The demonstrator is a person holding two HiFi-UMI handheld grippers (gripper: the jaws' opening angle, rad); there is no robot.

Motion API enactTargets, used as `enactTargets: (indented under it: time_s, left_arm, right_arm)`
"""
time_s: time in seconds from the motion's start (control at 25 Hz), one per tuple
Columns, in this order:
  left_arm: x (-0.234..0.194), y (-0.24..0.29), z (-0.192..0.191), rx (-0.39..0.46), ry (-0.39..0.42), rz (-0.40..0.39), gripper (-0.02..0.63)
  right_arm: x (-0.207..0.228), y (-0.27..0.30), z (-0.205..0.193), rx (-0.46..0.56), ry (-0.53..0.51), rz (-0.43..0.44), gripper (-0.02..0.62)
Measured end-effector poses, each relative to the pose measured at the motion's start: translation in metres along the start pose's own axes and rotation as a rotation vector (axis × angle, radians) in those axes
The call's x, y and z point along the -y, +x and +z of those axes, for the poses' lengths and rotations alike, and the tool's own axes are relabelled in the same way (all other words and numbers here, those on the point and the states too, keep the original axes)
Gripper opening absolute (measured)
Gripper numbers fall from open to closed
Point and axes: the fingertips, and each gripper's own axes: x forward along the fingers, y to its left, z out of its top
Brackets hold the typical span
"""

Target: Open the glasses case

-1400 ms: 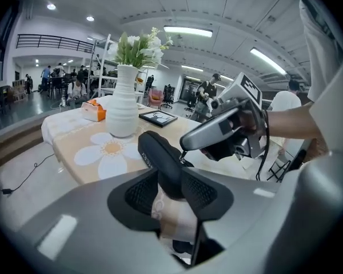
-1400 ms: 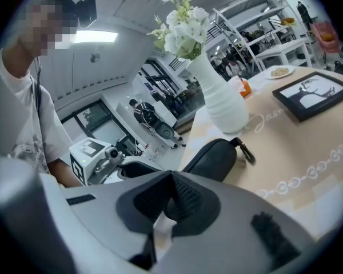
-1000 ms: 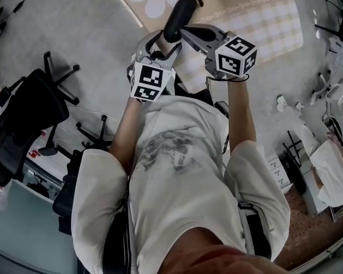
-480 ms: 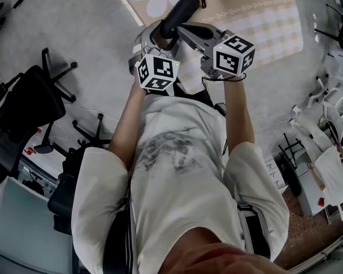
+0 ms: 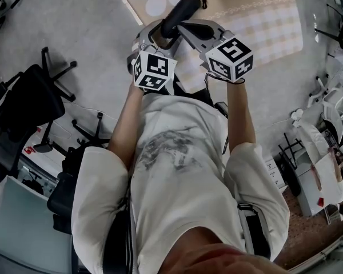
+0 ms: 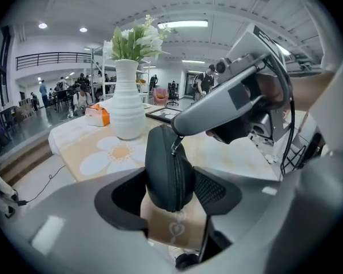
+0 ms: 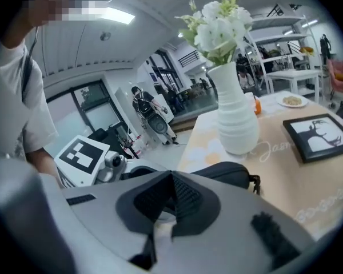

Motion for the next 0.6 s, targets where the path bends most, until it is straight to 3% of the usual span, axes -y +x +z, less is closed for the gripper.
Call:
enactTargets:
  time_s: [0.6]
  left_arm:
    - [0.01,0.0,0.009,-0.016,-0.005,-0.048,0.265]
  right_arm:
    - [0.011,-0.012,0.002,-0.017,-0.032,-0.035,0.015]
